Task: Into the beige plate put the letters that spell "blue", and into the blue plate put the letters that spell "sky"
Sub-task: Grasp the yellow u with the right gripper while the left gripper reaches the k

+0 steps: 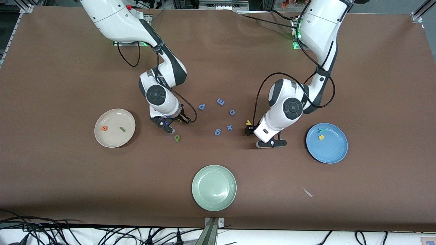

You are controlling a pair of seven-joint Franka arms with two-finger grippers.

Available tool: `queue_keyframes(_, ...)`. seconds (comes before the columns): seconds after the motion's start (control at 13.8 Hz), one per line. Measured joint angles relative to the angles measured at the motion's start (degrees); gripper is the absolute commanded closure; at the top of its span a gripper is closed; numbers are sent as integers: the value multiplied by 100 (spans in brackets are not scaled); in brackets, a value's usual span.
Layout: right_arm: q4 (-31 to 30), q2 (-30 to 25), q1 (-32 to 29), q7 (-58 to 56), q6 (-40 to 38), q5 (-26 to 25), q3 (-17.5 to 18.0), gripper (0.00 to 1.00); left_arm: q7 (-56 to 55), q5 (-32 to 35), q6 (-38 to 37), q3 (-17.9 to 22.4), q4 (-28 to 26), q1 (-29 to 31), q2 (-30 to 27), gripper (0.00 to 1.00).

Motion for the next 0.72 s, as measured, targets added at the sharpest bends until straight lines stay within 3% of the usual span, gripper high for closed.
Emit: queue_keyframes(0.72,114,-38,-10,-324,-231,-21,-114,86,-15,0,84,13,25,-149,301,17)
